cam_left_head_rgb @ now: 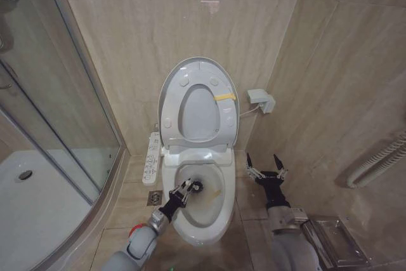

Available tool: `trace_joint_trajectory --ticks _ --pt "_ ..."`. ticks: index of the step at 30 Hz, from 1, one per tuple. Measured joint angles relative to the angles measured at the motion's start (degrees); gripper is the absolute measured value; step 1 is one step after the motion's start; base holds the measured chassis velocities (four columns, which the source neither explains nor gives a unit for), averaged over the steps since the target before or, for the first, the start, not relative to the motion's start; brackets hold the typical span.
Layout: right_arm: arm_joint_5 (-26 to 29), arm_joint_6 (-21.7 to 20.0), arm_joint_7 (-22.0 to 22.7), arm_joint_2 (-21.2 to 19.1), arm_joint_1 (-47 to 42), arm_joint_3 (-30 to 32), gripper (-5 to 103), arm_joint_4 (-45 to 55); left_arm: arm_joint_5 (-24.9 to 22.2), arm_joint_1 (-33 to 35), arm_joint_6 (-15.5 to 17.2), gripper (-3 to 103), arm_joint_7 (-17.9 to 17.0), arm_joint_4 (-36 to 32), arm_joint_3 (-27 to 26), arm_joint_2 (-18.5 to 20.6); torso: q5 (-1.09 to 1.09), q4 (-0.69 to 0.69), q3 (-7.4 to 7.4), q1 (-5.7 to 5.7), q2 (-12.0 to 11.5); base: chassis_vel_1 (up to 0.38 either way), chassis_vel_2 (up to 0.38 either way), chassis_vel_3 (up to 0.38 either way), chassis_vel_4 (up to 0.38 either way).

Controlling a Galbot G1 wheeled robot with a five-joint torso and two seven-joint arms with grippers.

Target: Open the toilet lid, clean the toilet bowl with a toilet brush, close the toilet lid, and flush.

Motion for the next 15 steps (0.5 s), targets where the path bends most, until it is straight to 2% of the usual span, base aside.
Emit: trace_joint_trajectory --ticks 4,12,15 --pt "0.0 0.0 0.0 0.0 0.0 0.0 100 0.0 0.28 -0.41 -0.62 21 -0.31 -0.13 -0.43 -0.29 0.0 0.01 0.0 0.0 0.0 0.0 0.0 0.0 0.0" --pt "0.0 0.0 0.0 0.0 0.0 0.0 100 0.0 -0.17 -4.81 -1.89 21 -0.96 1.59 0.33 -3.91 0.0 -0.01 0.01 0.0 0.0 0.0 0.0 0.0 0.0" --pt "0.0 0.0 0.0 0.0 0.0 0.0 100 0.0 -1.39 -7.69 -2.13 21 -1.26 3.23 1.94 -6.49 0.0 -0.01 0.01 0.01 0.0 0.0 0.0 0.0 0.0"
